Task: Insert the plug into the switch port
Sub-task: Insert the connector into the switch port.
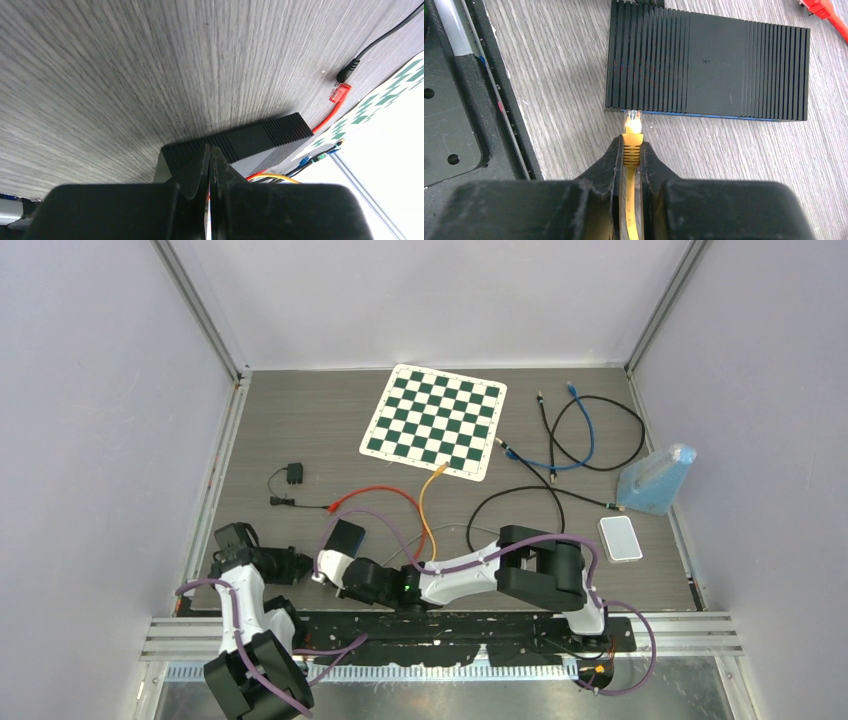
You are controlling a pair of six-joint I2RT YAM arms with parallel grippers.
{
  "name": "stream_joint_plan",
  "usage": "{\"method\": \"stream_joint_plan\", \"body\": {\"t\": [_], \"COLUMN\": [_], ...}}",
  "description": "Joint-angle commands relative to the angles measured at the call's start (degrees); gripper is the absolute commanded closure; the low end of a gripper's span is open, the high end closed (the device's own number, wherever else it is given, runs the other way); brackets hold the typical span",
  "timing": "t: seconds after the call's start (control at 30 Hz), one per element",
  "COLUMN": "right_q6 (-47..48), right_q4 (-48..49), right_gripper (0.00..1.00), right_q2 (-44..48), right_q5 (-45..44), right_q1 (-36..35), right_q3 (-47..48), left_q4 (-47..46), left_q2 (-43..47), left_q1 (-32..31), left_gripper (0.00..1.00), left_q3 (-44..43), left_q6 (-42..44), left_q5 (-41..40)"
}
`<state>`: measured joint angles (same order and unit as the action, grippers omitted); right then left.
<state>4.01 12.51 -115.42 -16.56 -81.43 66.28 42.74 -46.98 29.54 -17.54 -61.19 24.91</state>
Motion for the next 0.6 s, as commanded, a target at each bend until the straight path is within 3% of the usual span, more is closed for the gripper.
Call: {"method": "stream_joint_plan", "body": {"t": [0.0, 0.57], "right_q6": [3.06, 3.0], "right_q4": [8.2, 19.59], "right_gripper": [0.95, 0.95], "right_q2": [-0.55, -2.05], "right_q5": [-1.93, 3.7], "right_q1": [0.22, 3.77], "right_q3": [4.34, 4.59], "left_q4": [5.08, 2.52], "left_q2": [-0.3, -0.28], "left_q1": [-0.28, -0.94], "left_gripper": [1.0, 1.0], "left_q3": [1.19, 4.25], "left_q6": [0.01, -1.76], "left_q5": [6.31, 10.0]}}
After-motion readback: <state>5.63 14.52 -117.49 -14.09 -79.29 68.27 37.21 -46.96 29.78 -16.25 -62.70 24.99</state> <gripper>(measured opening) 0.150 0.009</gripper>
